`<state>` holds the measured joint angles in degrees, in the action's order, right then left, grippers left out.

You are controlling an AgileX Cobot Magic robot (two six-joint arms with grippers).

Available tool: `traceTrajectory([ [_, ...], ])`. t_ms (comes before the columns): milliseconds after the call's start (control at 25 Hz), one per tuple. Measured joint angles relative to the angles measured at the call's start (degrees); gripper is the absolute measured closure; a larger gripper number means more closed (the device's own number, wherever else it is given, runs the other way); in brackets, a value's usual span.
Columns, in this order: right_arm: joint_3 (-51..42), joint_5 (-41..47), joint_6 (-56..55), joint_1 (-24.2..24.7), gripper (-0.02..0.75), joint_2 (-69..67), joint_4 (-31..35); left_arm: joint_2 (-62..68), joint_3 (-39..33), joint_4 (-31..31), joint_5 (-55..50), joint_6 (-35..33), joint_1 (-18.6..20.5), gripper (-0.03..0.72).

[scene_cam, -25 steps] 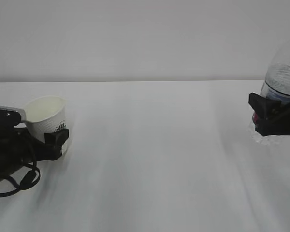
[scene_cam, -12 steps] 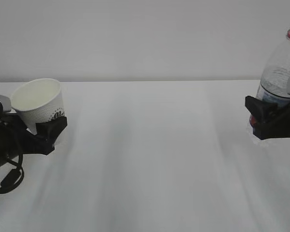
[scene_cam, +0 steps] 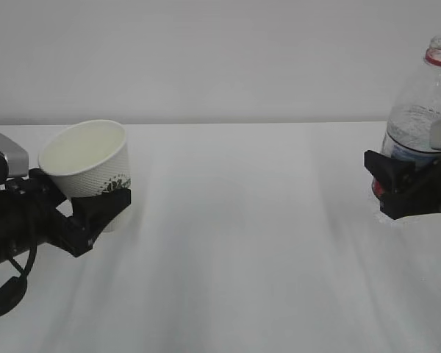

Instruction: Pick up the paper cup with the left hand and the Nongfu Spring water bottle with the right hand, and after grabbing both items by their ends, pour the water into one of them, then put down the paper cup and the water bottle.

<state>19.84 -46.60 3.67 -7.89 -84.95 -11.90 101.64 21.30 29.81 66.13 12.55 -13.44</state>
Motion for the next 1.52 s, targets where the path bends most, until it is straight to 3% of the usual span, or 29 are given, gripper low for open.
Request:
traceTrajectory([
  [240,0.00,0.22,-1.33,0.00,0.224,0.00,-2.94,0.00,0.00,10.83,0.00,1.86,0.00,0.137],
  [480,0.00,0.30,-2.84,0.00,0.224,0.00,-4.95,0.00,0.00,15.83,0.00,2.51,-0.90,0.137],
  [1160,1.01,1.69,-6.79,0.00,0.224,0.00,-12.35,-0.12,0.00,16.98,0.00,3.38,-9.76,0.139],
  [1520,2.71,2.78,-9.59,0.00,0.224,0.00,-17.21,-0.12,3.73,17.84,0.00,4.86,-10.15,0.143],
])
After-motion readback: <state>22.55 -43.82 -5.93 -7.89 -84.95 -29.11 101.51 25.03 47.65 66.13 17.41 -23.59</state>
